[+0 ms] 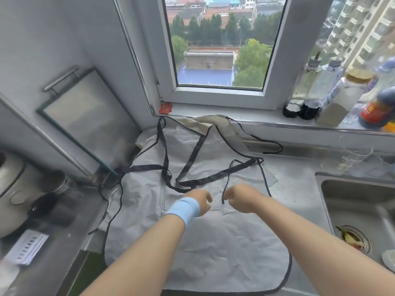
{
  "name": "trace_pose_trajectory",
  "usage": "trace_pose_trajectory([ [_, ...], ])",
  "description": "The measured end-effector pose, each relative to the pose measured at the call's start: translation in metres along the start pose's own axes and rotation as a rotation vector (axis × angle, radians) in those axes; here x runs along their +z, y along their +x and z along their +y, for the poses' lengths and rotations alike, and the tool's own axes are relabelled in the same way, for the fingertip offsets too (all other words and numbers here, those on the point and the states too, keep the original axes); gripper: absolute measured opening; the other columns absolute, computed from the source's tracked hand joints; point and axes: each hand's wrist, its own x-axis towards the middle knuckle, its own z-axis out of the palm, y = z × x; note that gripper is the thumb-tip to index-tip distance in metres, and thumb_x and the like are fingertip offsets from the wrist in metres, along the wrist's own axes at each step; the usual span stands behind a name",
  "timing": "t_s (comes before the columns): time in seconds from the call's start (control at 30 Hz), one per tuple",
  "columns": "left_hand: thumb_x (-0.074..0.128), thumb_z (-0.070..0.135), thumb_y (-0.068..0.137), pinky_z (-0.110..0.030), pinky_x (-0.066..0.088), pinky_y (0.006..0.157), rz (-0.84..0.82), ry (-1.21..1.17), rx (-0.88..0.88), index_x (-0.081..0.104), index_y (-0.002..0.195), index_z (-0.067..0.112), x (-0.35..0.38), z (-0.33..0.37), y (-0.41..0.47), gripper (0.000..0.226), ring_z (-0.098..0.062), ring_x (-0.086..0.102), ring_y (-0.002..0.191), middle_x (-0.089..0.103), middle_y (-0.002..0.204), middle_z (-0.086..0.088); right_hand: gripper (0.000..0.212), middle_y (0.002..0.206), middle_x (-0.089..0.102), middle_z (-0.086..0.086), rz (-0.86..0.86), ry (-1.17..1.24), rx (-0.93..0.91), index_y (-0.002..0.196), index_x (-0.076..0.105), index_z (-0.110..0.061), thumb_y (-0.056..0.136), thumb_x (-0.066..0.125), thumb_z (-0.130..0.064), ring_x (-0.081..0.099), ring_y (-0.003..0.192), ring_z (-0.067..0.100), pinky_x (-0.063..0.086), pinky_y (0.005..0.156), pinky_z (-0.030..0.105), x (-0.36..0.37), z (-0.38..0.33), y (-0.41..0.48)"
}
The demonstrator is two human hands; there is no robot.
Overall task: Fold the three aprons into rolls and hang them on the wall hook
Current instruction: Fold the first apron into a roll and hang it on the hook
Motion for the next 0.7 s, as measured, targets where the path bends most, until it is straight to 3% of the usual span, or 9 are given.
trace_pose_trajectory([
  [0.23,0.057,0.030,0.089,-0.040,0.044,0.100,0.120,0.182,-0.020,0.052,0.130,0.035,-0.066,-0.090,0.057,0.042,-0.024,0.043,0.127,0.049,0.129,0.001,0.037,0.117,0.066,-0.003,0.034,-0.080,-0.095,0.119,0.065,-0.031,0.083,0.057,-0.026,0.060,0.112,0.025,0.051,0.088,0.033,-0.002,-0.076,0.109],
  [0.37,0.069,0.037,0.078,-0.040,0.042,0.103,-0.055,0.346,0.078,0.043,0.138,0.038,-0.088,-0.132,0.092,0.066,-0.024,0.036,0.129,0.045,0.136,0.001,0.072,0.126,0.052,-0.001,-0.053,-0.202,-0.113,0.138,0.038,-0.039,0.074,0.072,-0.035,0.056,0.112,0.026,0.049,0.087,0.036,0.020,-0.100,0.153],
  [0.4,0.072,0.036,0.076,-0.041,0.041,0.104,-0.110,0.397,0.082,0.038,0.141,0.040,-0.090,-0.141,0.102,0.073,-0.024,0.034,0.130,0.042,0.139,0.002,0.074,0.126,0.049,0.002,-0.070,-0.239,-0.106,0.140,0.034,-0.037,0.076,0.071,-0.030,0.057,0.109,0.029,0.049,0.084,0.038,0.026,-0.103,0.161],
  [0.47,0.074,0.036,0.076,-0.042,0.041,0.104,-0.195,0.513,0.088,0.031,0.145,0.040,-0.090,-0.156,0.120,0.081,-0.026,0.031,0.132,0.037,0.143,-0.001,0.057,0.125,0.048,0.008,-0.078,-0.280,-0.066,0.137,0.040,-0.026,0.085,0.061,-0.016,0.059,0.105,0.034,0.047,0.079,0.040,0.036,-0.108,0.176],
  [0.57,0.068,0.032,0.083,-0.033,0.046,0.090,-0.223,0.542,0.090,0.042,0.140,0.036,-0.092,-0.168,0.134,0.063,-0.027,0.047,0.122,0.049,0.135,-0.002,0.028,0.105,0.063,0.007,-0.060,-0.337,-0.044,0.111,0.065,-0.020,0.088,0.053,-0.010,0.061,0.100,0.031,0.045,0.074,0.034,0.033,-0.108,0.194],
  [0.63,0.061,0.027,0.086,-0.030,0.047,0.081,-0.195,0.450,0.052,0.058,0.126,0.032,-0.102,-0.167,0.136,0.041,-0.026,0.060,0.108,0.061,0.122,-0.001,0.020,0.096,0.064,0.005,0.035,-0.281,-0.057,0.102,0.070,-0.023,0.088,0.057,-0.017,0.058,0.099,0.029,0.043,0.071,0.033,0.016,-0.106,0.200],
  [0.7,0.052,0.017,0.087,-0.030,0.050,0.078,-0.110,0.320,0.010,0.066,0.112,0.025,-0.123,-0.166,0.139,0.030,-0.027,0.064,0.097,0.067,0.111,-0.002,0.014,0.098,0.063,0.003,0.174,-0.186,-0.043,0.099,0.069,-0.024,0.090,0.058,-0.026,0.053,0.101,0.027,0.041,0.071,0.033,-0.014,-0.104,0.207],
])
